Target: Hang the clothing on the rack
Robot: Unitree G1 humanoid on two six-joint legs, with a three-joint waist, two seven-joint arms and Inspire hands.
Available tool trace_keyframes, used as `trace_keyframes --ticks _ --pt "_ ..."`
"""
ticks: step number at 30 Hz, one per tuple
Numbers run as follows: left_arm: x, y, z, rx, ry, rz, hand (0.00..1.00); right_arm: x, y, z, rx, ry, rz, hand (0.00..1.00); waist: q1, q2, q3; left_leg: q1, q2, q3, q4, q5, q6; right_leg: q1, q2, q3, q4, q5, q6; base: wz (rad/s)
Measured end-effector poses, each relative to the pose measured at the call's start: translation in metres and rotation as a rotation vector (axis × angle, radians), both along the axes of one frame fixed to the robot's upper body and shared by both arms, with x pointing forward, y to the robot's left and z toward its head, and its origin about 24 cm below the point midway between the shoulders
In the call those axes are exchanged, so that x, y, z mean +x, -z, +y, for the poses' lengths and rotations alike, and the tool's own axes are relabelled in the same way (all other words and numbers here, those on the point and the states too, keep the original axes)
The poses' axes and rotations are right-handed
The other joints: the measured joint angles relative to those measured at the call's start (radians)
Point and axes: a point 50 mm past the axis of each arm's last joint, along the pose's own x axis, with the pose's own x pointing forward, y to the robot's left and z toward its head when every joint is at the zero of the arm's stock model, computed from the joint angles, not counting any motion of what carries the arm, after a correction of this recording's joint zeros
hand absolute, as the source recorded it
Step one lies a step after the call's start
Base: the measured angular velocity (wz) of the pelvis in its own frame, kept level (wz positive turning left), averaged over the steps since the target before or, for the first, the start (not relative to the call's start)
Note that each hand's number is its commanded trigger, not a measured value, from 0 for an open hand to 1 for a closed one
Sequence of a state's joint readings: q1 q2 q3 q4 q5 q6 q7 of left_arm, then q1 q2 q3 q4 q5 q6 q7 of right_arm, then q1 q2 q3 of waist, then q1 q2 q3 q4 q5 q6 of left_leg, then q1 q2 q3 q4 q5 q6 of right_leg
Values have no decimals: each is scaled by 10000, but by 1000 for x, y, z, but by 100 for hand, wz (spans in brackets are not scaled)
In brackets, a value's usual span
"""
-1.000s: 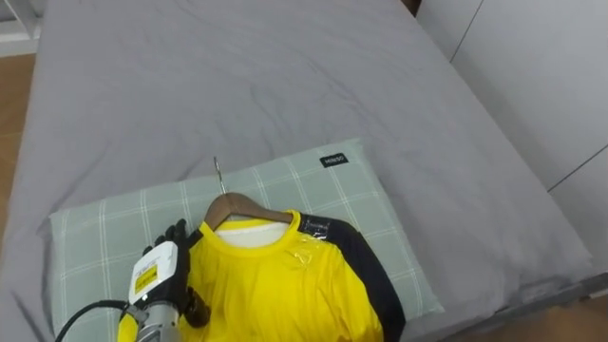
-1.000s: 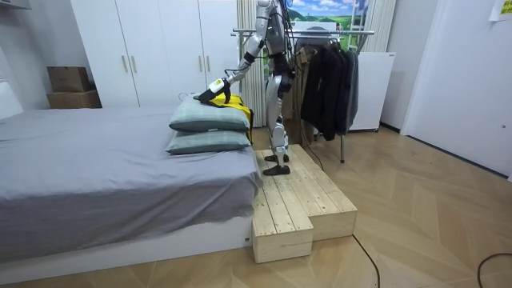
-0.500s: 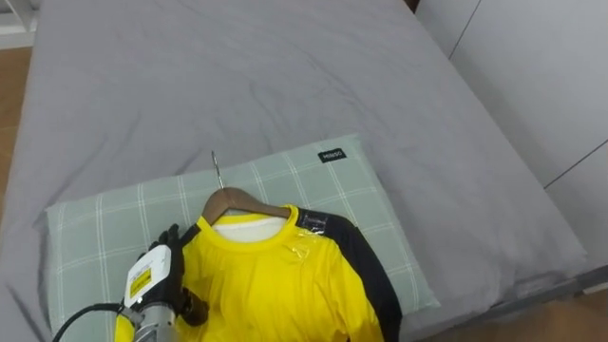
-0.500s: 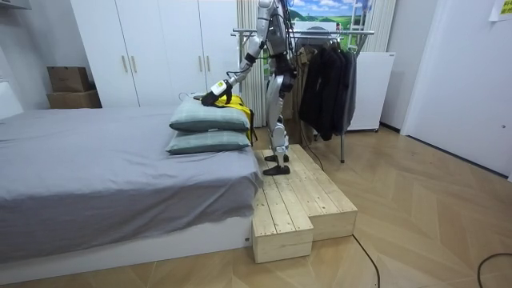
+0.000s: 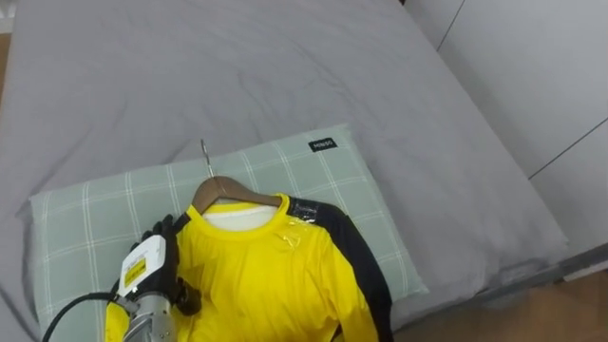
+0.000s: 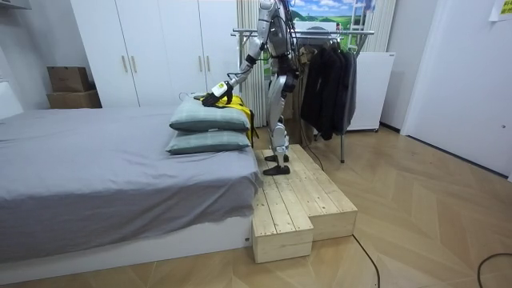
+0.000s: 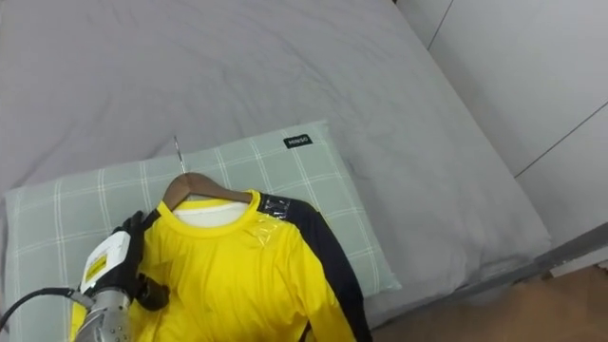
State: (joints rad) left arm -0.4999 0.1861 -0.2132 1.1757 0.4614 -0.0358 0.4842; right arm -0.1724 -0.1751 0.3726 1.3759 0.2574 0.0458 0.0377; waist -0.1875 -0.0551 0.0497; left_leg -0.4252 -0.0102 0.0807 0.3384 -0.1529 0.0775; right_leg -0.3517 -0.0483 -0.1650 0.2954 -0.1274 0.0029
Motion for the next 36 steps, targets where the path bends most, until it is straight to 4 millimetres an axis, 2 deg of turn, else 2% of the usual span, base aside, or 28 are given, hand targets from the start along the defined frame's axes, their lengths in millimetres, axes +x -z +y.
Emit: trace_keyframes --ticks 14,22,27,32,34,36 --pt "2 0 7 -9 273 827 0 0 0 0 126 74 -38 0 -12 22 15 43 46 87 -5 1 -1 1 8 11 33 27 -36 -1" --pt "9 -5 8 -3 460 1099 0 4 -2 -4 -78 305 -180 0 4 240 133 1 75 94 49 -2 -6 -3 42 -37 18 39 -52 0" --pt "9 -5 8 -74 550 1264 0 3 -2 -6 -265 358 -204 0 -2 369 127 2 87 97 54 3 -15 -4 50 -44 36 40 -53 0" --pt "11 -7 9 -129 464 1270 1 2 -2 -7 -265 601 -203 0 -16 395 124 14 87 120 68 5 -15 -19 43 -30 100 39 -52 0" --pt "13 -8 9 -250 378 1267 100 1 -2 -7 -217 766 -203 0 -15 396 123 18 87 133 74 6 -14 -18 41 -23 107 38 -52 0" --pt "15 -9 9 -335 287 1258 100 0 -1 -7 -145 988 -196 0 -15 397 121 30 90 167 84 9 -14 -17 38 5 116 38 -52 -4"
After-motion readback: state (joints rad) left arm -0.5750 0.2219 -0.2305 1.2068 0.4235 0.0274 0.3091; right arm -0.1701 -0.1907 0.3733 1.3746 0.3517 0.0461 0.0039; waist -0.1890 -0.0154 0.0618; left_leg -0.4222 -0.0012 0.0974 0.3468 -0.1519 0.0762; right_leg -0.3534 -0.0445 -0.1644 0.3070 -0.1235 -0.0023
